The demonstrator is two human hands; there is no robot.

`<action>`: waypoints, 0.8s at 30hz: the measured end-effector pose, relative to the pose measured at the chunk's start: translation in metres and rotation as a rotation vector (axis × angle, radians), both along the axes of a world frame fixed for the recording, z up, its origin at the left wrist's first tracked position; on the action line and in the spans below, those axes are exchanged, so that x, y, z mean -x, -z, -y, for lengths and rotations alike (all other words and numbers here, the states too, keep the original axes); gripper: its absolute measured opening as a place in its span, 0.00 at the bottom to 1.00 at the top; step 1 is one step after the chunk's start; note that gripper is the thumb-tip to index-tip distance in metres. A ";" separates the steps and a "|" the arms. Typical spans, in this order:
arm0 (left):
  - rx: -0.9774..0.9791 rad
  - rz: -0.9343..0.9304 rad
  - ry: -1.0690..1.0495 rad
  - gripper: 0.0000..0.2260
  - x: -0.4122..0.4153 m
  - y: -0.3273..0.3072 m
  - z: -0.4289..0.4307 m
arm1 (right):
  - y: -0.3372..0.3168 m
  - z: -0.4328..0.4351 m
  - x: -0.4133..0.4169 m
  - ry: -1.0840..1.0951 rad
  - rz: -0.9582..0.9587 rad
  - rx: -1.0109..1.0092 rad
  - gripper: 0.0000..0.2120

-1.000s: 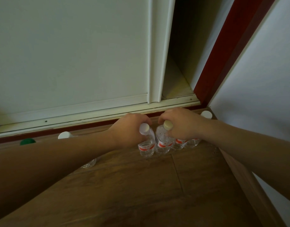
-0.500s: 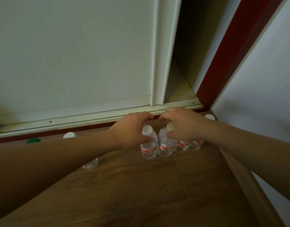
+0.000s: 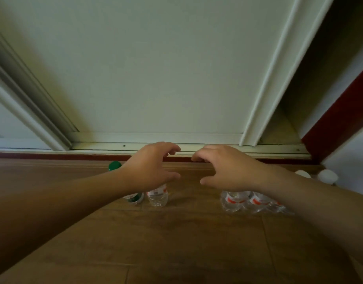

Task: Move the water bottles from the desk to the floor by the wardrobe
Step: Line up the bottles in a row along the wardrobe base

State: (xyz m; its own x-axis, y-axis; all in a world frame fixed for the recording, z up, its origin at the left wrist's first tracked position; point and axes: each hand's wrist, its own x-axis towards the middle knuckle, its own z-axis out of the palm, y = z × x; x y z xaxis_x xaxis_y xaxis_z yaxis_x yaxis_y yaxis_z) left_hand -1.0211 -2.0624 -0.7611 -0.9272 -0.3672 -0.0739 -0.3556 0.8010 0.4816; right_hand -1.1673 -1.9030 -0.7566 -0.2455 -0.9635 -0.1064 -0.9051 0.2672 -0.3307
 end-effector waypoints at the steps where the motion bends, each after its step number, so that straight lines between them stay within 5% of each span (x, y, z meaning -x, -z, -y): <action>1: -0.009 0.001 -0.023 0.30 -0.009 0.001 0.008 | 0.002 0.009 -0.005 -0.014 0.008 0.003 0.27; 14: 0.076 0.039 -0.109 0.28 -0.086 0.032 0.097 | 0.022 0.107 -0.057 -0.088 0.043 -0.010 0.26; 24: -0.001 0.003 -0.146 0.18 -0.091 0.044 0.107 | 0.036 0.123 -0.058 -0.066 -0.007 -0.069 0.19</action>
State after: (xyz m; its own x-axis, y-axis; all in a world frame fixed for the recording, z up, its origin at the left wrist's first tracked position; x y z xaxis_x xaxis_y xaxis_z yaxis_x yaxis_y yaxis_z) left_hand -0.9302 -2.1693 -0.8046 -0.8637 -0.4980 -0.0769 -0.4696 0.7400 0.4815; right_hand -1.1095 -2.0258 -0.7929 -0.1829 -0.9681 -0.1711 -0.9238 0.2288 -0.3069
